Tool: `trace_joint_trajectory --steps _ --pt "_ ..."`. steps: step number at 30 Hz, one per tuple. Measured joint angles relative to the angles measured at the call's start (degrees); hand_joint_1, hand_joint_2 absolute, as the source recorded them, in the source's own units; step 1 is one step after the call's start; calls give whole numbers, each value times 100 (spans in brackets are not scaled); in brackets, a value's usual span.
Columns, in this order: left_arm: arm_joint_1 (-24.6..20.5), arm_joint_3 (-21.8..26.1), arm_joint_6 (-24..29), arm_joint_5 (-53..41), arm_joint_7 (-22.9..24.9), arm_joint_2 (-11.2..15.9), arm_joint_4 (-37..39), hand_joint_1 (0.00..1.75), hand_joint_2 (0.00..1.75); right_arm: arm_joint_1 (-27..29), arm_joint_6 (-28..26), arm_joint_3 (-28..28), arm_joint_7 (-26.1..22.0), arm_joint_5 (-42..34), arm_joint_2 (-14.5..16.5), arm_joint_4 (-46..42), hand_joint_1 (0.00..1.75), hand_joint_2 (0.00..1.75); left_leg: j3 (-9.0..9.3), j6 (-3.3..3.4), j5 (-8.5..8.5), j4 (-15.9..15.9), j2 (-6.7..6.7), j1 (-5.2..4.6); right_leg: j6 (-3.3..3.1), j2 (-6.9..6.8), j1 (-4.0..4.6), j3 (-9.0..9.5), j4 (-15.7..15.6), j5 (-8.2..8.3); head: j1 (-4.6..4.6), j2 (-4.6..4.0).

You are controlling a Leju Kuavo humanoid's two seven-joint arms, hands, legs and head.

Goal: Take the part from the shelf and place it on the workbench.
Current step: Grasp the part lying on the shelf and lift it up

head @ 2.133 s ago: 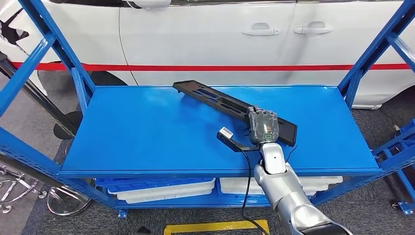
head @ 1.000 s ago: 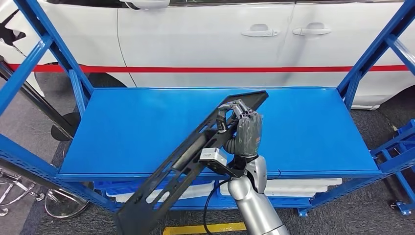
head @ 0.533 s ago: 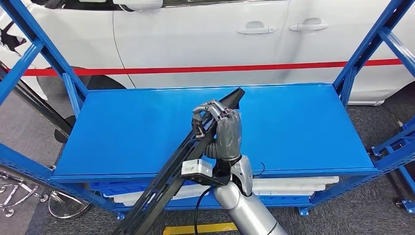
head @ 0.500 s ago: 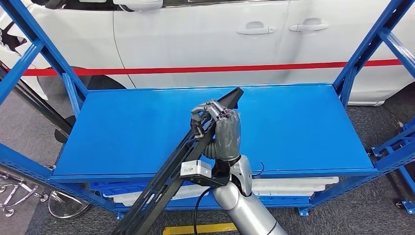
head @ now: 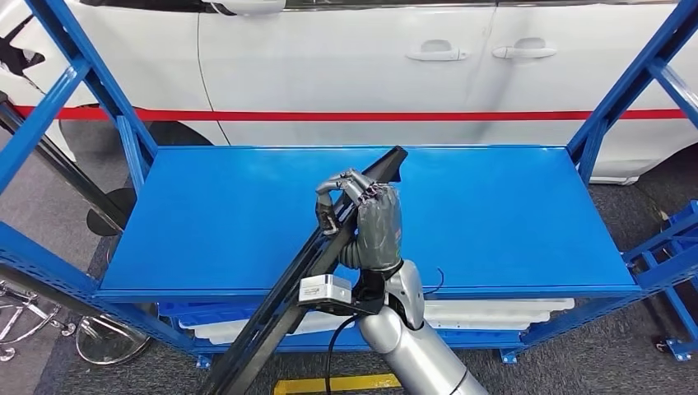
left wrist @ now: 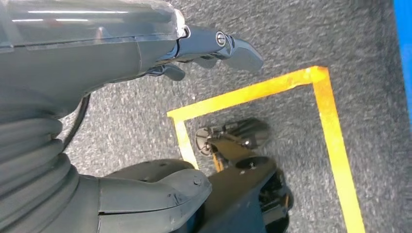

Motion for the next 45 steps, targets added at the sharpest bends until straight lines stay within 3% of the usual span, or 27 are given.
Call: trace_joint_trajectory --steps 1,2,3,5,7,12,14,16,17,18,19,22,23,26,28,31,32,33,34,36,38,40,42,43,45 --pt "-1 7 -67 42 -17 0 0 0 175 8 0 8 6 5 -13 4 175 175 -4 1 -1 3 1 -3 9 0 -4 -167 346 -127 0 0" --pt "0 15 -131 82 -36 1 0 0 175 17 0 15 13 11 -28 9 175 175 -5 1 -2 7 -1 -4 13 -1 -5 -259 523 -142 -1 0" --pt "1 25 -174 114 -50 1 0 0 175 24 0 18 17 18 -40 13 175 175 -2 -1 -6 14 -5 -5 10 -2 -6 -245 482 -43 -1 0" --pt "3 37 -215 145 -65 -1 0 0 175 26 0 22 20 28 -53 16 175 175 11 -17 -29 39 -16 -5 -20 -3 -6 83 -208 369 0 -1" --pt "2 44 -221 154 -69 -3 1 0 175 22 0 31 21 35 -56 16 175 175 -9 -59 -59 84 -24 -23 -66 -2 9 387 -865 608 -1 -1" --pt "-2 113 -168 155 -65 -4 1 0 175 24 0 55 73 211 -51 38 175 175 -57 -209 -145 178 -21 -18 -190 10 12 450 -1067 648 -2 0" --pt "-7 133 -154 155 -65 -3 0 0 175 24 0 66 94 302 -38 66 175 175 -266 -266 -441 665 -18 -4 -237 -7 -12 464 -1093 661 -3 0" --pt "-5 142 -142 155 -64 -4 0 0 175 37 0 72 104 356 -27 116 175 175 -628 -306 -778 1440 -16 3 -255 -15 -6 456 -1085 659 -3 0" --pt "0 145 -137 155 -63 -5 0 0 175 48 0 74 107 373 -24 144 175 175 -748 -314 -831 1681 -16 5 -257 -17 -1 454 -1080 657 -3 0" --pt "4 150 -133 155 -61 -5 0 0 175 58 0 74 108 388 -22 172 175 175 -766 -312 -769 1704 -15 4 -259 -16 3 455 -1074 654 -3 0" --pt "5 157 -129 160 -55 -4 0 0 175 64 0 75 108 402 -19 196 175 175 -663 -297 -597 1474 -15 3 -259 -12 7 460 -1070 651 -3 0" --pt "-12 201 -120 218 32 -3 0 0 175 66 0 78 108 422 5 245 175 175 -119 -206 -88 333 -20 -22 -229 -1 23 469 -1060 657 -3 -1" --pt "-17 228 -118 241 81 -3 0 0 175 65 0 82 108 420 15 257 175 175 -42 -180 -37 153 -25 -38 -206 0 26 459 -1056 668 -2 -1" --pt "-19 293 -118 272 189 -4 0 0 175 65 0 102 107 414 37 292 175 175 -43 -107 20 64 -26 -49 -115 2 24 435 -1055 693 -2 0" --pt "-22 311 -121 274 208 -8 1 0 175 59 0 108 106 413 42 305 175 175 -58 -23 94 -5 -4 -19 -63 6 28 363 -865 488 -1 0" --pt "-42 338 -124 273 223 -10 2 0 175 63 0 109 107 407 41 331 175 175 -174 42 189 -16 13 -18 -12 6 6 -4 153 -195 0 0" --pt "-43 348 -127 269 228 -10 1 0 175 67 0 109 107 402 39 347 175 175 -225 40 216 -1 16 -22 1 5 -1 -84 438 -321 0 -1" --pt "-42 358 -130 263 235 -10 1 0 175 70 0 109 107 393 38 365 175 175 -279 33 243 18 18 -23 8 3 -6 -64 525 -329 0 -1" --pt "-42 368 -130 250 243 -11 1 0 175 70 0 109 104 385 38 379 175 175 -330 23 268 40 18 -23 9 1 -9 75 377 -232 0 -1" --pt "-43 384 -122 225 267 -16 1 0 175 60 0 109 95 374 43 395 175 175 -420 -7 312 95 13 -22 -17 -3 -10 595 -420 35 -1 0" --pt "-45 403 -101 205 303 -25 2 0 175 52 0 109 80 373 57 398 175 175 -473 -67 364 135 4 -24 -56 2 20 924 -984 196 -1 -1" --pt "-50 416 -83 183 340 -31 2 0 175 46 0 109 73 373 73 406 175 175 -494 -146 436 132 0 -26 -99 13 56 925 -1050 264 -1 -1" --pt "-49 424 -71 166 369 -32 2 0 175 36 0 109 72 373 81 419 175 175 -543 -215 447 145 -11 -21 -180 -1 31 859 -1093 345 -1 -1" --pt "-50 428 -68 163 384 -33 2 0 175 31 0 109 72 373 89 426 175 175 -599 -244 329 229 -15 -18 -230 -10 15 803 -1111 411 -2 -1" --pt "-53 437 -63 162 414 -33 2 0 175 22 0 109 76 373 111 441 175 175 -787 -300 -178 742 -14 -5 -293 -27 -2 650 -1123 553 -3 -1"
